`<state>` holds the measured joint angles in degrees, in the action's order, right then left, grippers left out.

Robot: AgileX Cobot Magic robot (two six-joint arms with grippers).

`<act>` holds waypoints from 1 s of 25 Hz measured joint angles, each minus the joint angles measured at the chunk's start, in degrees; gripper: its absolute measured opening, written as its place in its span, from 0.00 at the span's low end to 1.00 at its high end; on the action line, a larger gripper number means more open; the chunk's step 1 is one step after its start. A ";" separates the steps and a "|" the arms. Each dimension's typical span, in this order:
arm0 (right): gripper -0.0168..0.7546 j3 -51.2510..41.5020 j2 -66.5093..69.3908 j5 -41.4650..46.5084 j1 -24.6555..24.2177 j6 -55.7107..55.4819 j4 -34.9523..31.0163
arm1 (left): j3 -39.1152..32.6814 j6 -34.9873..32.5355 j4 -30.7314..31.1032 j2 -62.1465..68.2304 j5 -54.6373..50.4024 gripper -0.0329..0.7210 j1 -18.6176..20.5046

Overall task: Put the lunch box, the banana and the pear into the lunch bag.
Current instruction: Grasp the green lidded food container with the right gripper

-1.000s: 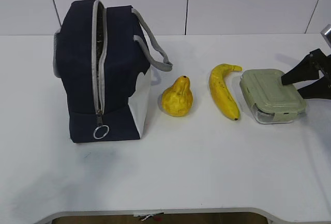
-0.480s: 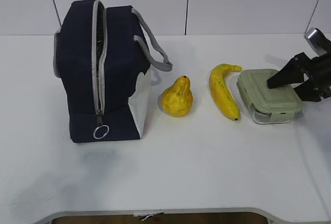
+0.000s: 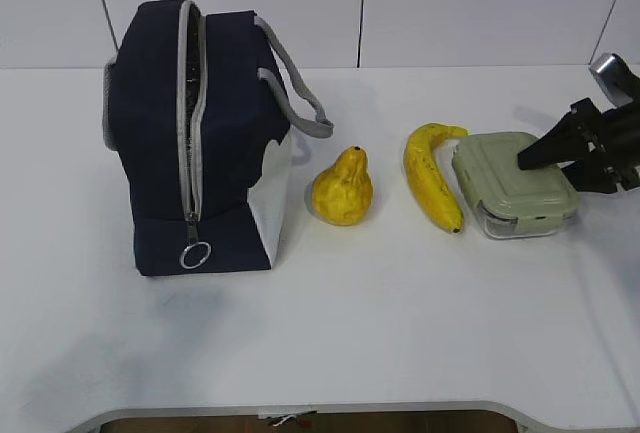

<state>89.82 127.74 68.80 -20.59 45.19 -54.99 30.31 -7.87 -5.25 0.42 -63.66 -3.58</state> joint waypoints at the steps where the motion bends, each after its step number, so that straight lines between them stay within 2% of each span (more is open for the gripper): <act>1: 0.65 0.00 0.00 0.12 0.00 0.00 -0.29 | 0.00 0.00 0.00 0.00 0.00 0.78 0.00; 7: 0.54 0.13 0.00 0.99 0.00 0.00 -1.30 | 0.00 0.00 0.00 0.00 0.00 0.78 0.00; 25: 0.52 0.13 0.00 0.99 0.00 0.00 -1.40 | 0.00 0.00 0.00 0.00 0.00 0.78 0.00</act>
<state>89.95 127.74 69.80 -20.59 45.19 -56.39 30.31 -7.87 -5.25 0.42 -63.66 -3.58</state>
